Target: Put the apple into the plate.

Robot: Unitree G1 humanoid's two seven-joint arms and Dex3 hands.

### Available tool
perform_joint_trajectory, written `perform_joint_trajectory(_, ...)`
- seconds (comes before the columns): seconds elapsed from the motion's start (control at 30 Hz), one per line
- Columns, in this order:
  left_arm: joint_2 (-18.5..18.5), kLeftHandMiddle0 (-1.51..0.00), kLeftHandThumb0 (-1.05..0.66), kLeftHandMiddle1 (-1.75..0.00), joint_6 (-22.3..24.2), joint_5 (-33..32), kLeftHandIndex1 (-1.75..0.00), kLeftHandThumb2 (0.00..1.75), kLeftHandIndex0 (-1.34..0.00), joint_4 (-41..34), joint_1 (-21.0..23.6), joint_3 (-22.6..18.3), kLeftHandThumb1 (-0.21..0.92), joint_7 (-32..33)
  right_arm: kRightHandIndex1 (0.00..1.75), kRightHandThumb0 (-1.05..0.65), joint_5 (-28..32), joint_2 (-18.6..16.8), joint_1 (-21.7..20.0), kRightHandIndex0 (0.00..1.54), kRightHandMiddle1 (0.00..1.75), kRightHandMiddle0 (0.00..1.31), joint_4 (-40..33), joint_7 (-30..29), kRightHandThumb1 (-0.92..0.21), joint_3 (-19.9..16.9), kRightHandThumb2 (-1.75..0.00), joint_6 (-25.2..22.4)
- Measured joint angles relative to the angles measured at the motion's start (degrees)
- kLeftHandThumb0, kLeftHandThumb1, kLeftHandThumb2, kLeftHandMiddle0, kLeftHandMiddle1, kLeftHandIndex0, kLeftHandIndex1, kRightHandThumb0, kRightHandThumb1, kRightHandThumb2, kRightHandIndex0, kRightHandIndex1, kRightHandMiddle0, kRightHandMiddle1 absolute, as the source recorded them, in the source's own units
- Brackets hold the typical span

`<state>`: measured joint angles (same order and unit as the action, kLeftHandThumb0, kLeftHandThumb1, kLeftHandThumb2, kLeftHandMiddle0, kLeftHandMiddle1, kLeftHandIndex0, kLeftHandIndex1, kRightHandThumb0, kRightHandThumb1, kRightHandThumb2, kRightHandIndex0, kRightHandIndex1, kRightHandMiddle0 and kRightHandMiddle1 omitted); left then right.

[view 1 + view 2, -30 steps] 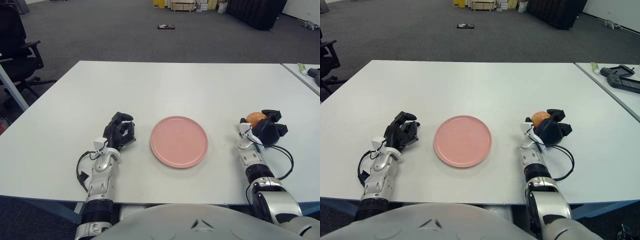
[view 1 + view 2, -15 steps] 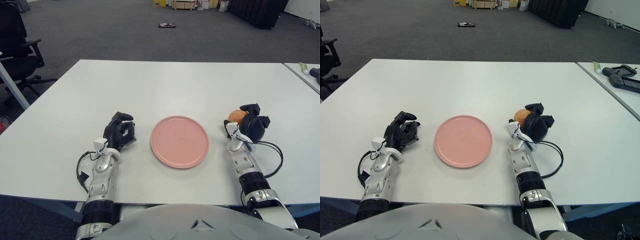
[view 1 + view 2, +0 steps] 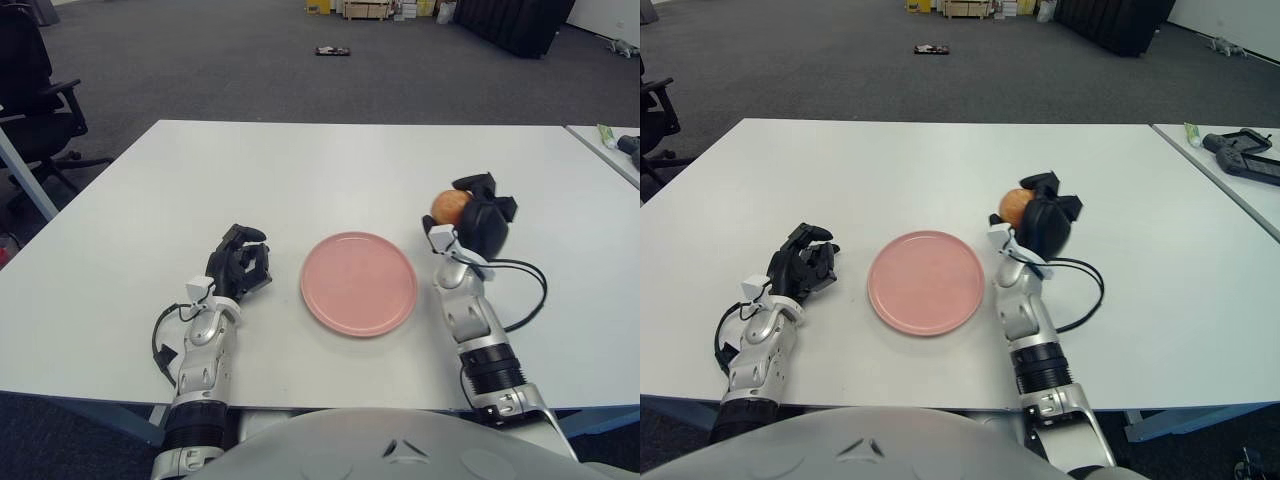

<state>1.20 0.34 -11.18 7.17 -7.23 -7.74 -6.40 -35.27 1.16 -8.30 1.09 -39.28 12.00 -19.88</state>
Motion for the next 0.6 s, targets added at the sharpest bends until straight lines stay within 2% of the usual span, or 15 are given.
perform_joint_trajectory(0.23,0.27,-1.18,-0.43,-1.75,0.16,0.15,-1.75,1.14,-0.49,-0.39,-0.14,0.17,0.47,0.07,1.69,0.00,-0.02,-1.10,-0.01,0.89,1.75,0.63,-1.27,4.59,0.02,2.94,-1.69,2.59)
perform_joint_trajectory(0.6,0.47,-1.24,-0.44,-1.75,-1.38,1.50,-1.75,1.17,-0.51,0.32,-0.26,0.43,0.45,0.77,1.70,0.00,0.30,0.54,2.03,0.90,1.75,0.65,-3.38,13.49,0.05,9.72,-1.72,12.85)
